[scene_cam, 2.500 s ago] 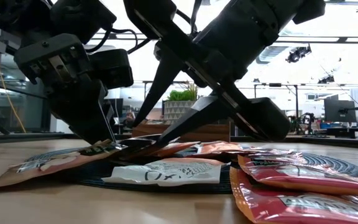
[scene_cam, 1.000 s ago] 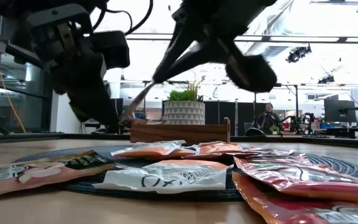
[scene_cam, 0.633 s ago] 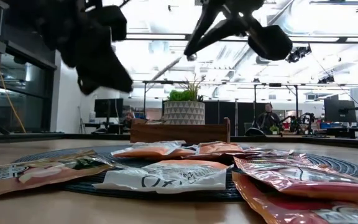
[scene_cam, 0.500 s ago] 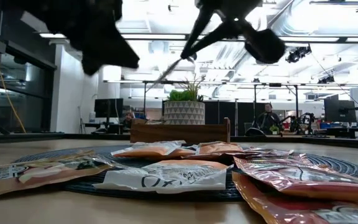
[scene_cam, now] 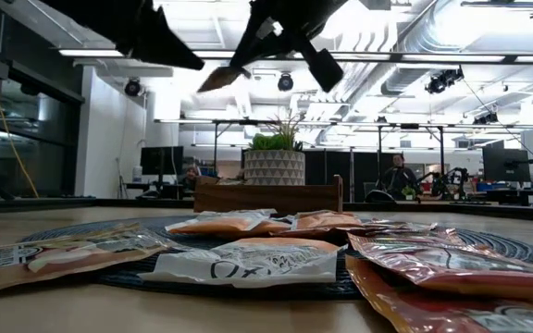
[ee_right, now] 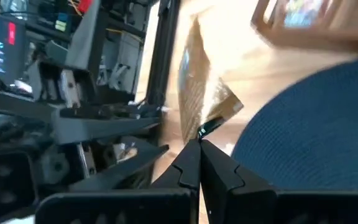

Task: Pick & Place Tea
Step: Put the brown tea bag into the left section of the wooden organizer

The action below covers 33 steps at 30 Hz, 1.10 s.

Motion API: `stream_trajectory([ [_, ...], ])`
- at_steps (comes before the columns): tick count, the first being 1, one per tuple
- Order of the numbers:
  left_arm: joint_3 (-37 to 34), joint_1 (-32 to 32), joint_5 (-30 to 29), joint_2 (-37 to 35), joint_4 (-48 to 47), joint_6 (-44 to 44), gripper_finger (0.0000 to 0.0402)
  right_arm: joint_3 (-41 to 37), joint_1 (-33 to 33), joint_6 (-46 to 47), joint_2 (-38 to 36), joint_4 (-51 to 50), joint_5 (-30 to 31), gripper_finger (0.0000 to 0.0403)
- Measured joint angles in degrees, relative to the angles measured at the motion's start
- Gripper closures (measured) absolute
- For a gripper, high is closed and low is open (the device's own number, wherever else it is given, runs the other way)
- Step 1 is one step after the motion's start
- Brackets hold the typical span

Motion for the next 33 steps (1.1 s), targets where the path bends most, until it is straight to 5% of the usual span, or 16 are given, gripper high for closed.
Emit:
stream_trajectory([
  [10,-0.04,0.06,-11.61,0.0,-4.63,11.46,0.0251,-0.02,-2.7,-3.44,-1.68,-1.18,-1.3,0.0403],
  [17,-0.04,0.06,-10.37,1.94,-4.14,17.62,0.0198,-0.02,-3.94,-4.5,-1.68,-0.7,-2.73,0.0403],
  [33,-0.02,5.24,-11.07,7.45,5.38,23.52,0.0192,-0.02,-4.38,-6.45,-1.64,0.21,-5.16,0.0403],
])
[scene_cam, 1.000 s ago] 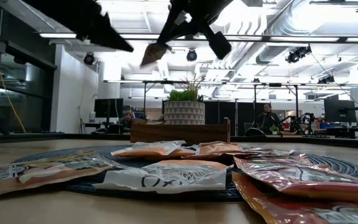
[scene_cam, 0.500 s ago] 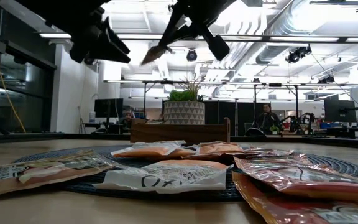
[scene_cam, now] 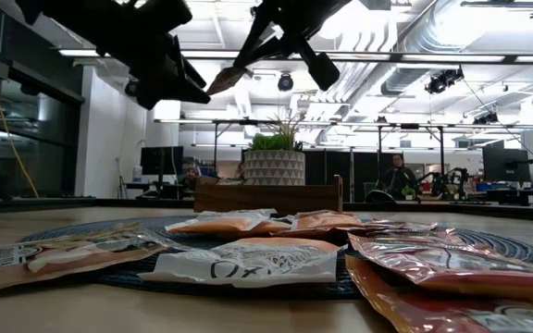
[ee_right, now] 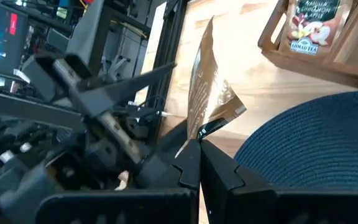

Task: Pick & Place Tea
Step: Put the brown tea bag into the left section of the wooden organizer

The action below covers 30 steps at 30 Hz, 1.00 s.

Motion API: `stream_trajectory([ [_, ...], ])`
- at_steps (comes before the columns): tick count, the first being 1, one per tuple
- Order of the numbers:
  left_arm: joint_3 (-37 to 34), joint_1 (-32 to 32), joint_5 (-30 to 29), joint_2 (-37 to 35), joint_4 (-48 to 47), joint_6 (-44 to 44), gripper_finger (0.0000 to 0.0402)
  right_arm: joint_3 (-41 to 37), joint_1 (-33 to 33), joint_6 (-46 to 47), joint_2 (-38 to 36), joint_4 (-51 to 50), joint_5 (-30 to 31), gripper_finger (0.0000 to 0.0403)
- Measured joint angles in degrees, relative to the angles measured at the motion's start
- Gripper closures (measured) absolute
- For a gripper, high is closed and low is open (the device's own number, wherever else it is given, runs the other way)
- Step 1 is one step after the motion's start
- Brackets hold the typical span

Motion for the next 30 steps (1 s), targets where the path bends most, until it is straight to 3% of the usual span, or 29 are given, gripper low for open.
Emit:
stream_trajectory([
  [8,0.0,2.08,6.89,0.37,1.06,0.13,0.0192,0.0,0.0,-0.21,0.03,0.12,-0.77,0.0403],
  [19,0.0,4.2,9.79,1.14,3.15,0.08,0.0201,0.0,-0.12,-0.89,0.04,0.19,-1.87,0.0403],
  [24,-0.01,4.16,9.42,1.14,3.0,0.08,0.0263,0.0,-0.51,-1.26,0.04,0.23,-2.48,0.0403],
  [30,0.0,4.16,9.85,1.14,2.93,-1.48,0.038,0.0,-0.52,-2.05,0.04,0.23,-2.97,0.0403],
])
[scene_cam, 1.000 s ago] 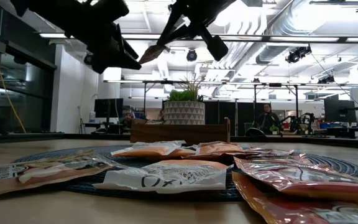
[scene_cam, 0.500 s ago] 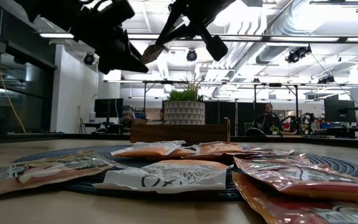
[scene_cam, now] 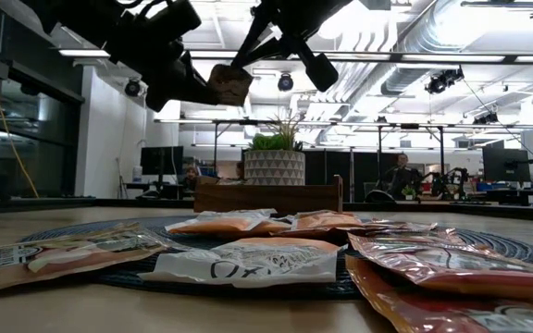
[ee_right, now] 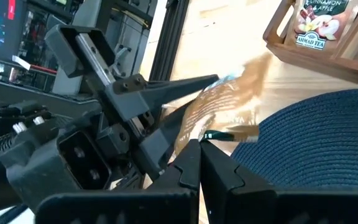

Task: Pick & Place Tea
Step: Put the brown tea bag into the left section of the wooden organizer

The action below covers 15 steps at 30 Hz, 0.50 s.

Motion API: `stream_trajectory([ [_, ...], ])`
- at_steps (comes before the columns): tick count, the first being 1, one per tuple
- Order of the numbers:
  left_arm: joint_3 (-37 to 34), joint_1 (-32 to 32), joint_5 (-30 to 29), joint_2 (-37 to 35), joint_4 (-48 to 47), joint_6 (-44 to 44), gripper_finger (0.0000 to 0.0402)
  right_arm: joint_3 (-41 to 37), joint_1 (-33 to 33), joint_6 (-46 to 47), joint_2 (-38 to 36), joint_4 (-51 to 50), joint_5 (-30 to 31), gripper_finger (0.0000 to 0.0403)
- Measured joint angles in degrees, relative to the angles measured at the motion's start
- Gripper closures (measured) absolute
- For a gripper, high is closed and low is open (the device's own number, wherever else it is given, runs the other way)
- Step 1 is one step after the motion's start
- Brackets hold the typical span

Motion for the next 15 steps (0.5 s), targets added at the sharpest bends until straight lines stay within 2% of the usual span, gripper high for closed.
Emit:
stream_trajectory([
  [4,-0.02,-0.02,-0.01,0.0,-0.02,-4.6,0.0388,0.0,-0.42,-1.46,0.0,0.0,-1.58,0.0403],
  [9,-0.02,-0.02,0.04,-0.02,-0.11,-9.02,0.0396,-0.02,-0.7,-8.87,0.0,1.3,-3.68,0.04],
  [15,0.0,0.0,0.59,-0.02,-0.87,-12.65,0.0399,-0.04,-1.41,-17.37,-0.5,1.49,-9.62,0.0364],
])
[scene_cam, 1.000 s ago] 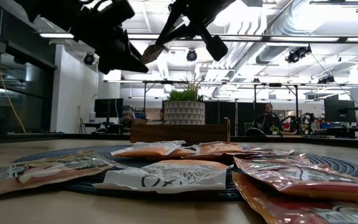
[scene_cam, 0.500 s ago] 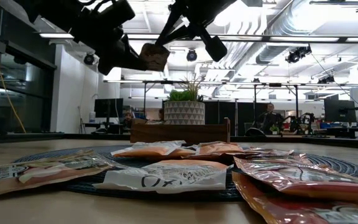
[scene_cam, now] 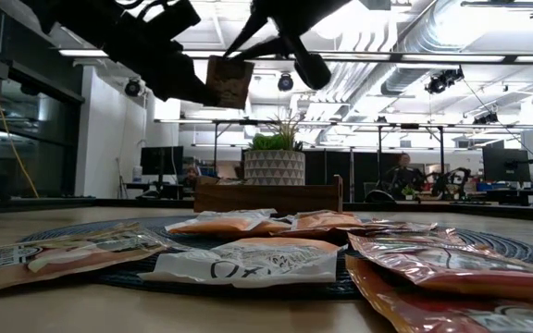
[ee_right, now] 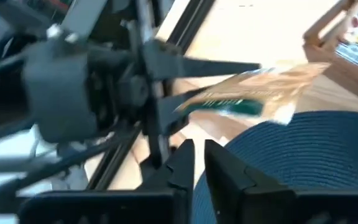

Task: Pick & Place Tea
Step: Put the brown tea bag into the left section of the wooden organizer

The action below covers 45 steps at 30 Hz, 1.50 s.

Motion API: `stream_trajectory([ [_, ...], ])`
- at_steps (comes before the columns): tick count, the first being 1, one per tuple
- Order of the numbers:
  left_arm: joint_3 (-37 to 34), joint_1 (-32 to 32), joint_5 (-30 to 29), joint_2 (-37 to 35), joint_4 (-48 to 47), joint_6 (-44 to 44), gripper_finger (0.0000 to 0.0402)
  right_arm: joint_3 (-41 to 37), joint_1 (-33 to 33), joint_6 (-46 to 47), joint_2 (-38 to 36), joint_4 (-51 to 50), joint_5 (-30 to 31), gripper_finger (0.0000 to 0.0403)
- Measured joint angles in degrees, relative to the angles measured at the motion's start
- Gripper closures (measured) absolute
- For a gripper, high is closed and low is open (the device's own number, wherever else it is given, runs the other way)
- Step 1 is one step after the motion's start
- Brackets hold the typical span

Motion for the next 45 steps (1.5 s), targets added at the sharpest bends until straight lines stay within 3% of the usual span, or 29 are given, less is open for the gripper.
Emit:
stream_trajectory([
  [8,0.0,0.0,2.22,0.0,-0.71,-4.38,0.0401,-0.02,-0.91,-12.75,-3.46,-1.67,-0.93,0.0283],
  [14,0.0,0.04,7.32,0.0,-0.28,-10.52,0.0401,0.0,-1.57,-24.32,-9.93,-11.84,1.68,0.0249],
  [18,0.02,1.03,16.46,-0.09,2.04,-14.66,0.0401,0.02,-1.01,-29.13,-12.7,-20.84,5.34,0.0233],
  [22,0.02,4.39,29.14,-0.09,5.4,-20.1,0.0402,0.02,0.71,-32.77,-12.62,-25.06,4.24,0.0224],
  [32,0.02,10.74,48.34,-0.11,9.35,-29.51,0.0401,0.02,4.4,-36.21,-11.78,-25.11,6.19,0.0221],
  [45,0.02,10.86,52.08,-0.11,10.28,-32.81,0.0401,0.02,4.33,-38.38,-7.19,-20.29,2.45,0.0221],
])
